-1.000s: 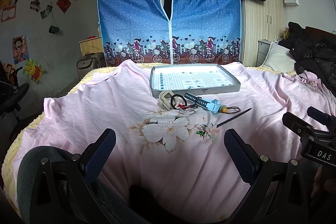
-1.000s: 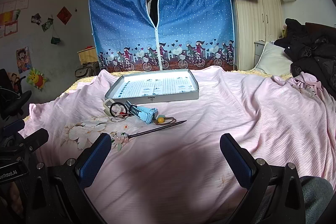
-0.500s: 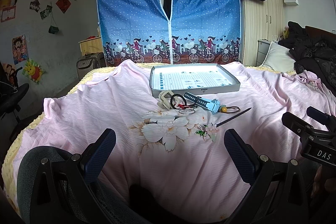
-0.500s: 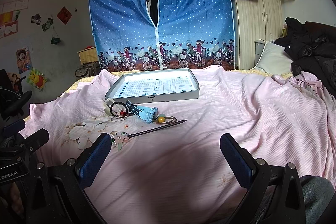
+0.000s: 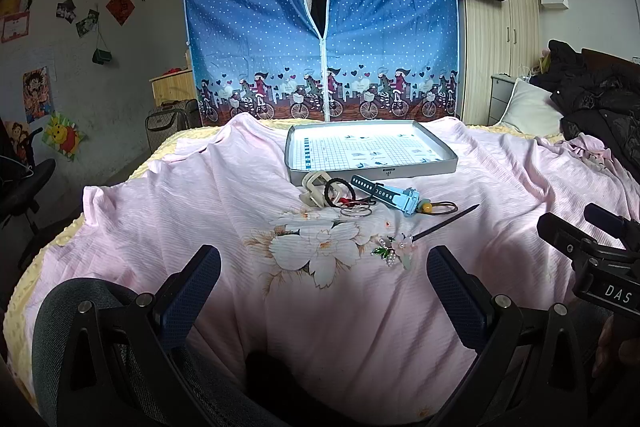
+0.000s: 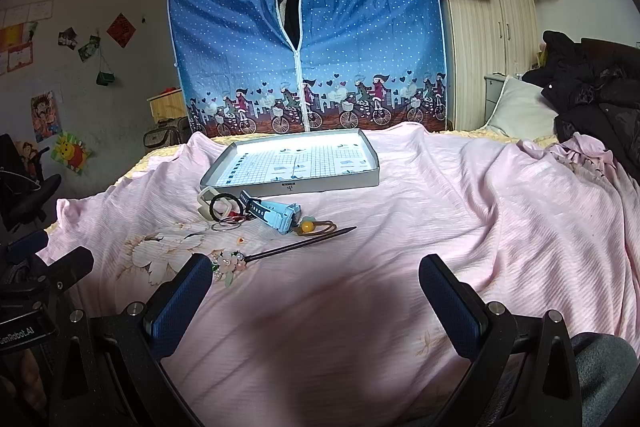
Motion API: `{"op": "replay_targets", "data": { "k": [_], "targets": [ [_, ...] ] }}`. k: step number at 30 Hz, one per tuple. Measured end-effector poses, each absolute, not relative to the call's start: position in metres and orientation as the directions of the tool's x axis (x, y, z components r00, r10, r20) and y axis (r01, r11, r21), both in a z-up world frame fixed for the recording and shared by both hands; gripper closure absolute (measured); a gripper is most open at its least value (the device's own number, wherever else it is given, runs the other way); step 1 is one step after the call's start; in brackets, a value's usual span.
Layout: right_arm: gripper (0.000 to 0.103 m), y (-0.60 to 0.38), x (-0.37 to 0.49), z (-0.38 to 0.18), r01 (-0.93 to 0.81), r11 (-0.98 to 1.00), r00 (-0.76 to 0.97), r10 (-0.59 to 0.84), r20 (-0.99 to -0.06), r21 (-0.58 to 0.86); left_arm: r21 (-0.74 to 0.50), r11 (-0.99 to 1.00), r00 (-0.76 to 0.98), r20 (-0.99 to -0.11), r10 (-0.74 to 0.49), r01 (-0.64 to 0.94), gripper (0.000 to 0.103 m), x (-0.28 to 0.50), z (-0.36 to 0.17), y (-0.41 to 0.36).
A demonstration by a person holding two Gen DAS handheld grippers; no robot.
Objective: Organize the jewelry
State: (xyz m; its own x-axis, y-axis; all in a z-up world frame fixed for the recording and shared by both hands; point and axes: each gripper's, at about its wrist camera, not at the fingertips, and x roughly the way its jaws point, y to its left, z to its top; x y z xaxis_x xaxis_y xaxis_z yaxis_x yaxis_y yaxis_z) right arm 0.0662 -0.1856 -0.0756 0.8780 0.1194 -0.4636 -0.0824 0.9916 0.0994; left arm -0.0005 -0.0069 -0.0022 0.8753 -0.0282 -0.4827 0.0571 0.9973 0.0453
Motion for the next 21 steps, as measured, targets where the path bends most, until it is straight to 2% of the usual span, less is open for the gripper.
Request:
{"op": "replay_targets", "data": {
  "k": [13, 21],
  "targets": [
    [0.000, -0.186, 0.066, -0.076, -0.066, 0.992, 0.875, 0.108, -0.472, 0.105, 0.041, 0.998, 0.870, -0.492, -0.030, 0.057, 0.002, -0.001, -0.005, -0.006],
    [0.000, -0.206, 0.074, -0.083, 0.004, 0.980, 0.843, 0.104, -0.528, 0.198, -0.033, 0.999, 0.820, -0.572, -0.035, 0.020, 0.002, 0.014, -0.012, 0.012]
  ]
}}
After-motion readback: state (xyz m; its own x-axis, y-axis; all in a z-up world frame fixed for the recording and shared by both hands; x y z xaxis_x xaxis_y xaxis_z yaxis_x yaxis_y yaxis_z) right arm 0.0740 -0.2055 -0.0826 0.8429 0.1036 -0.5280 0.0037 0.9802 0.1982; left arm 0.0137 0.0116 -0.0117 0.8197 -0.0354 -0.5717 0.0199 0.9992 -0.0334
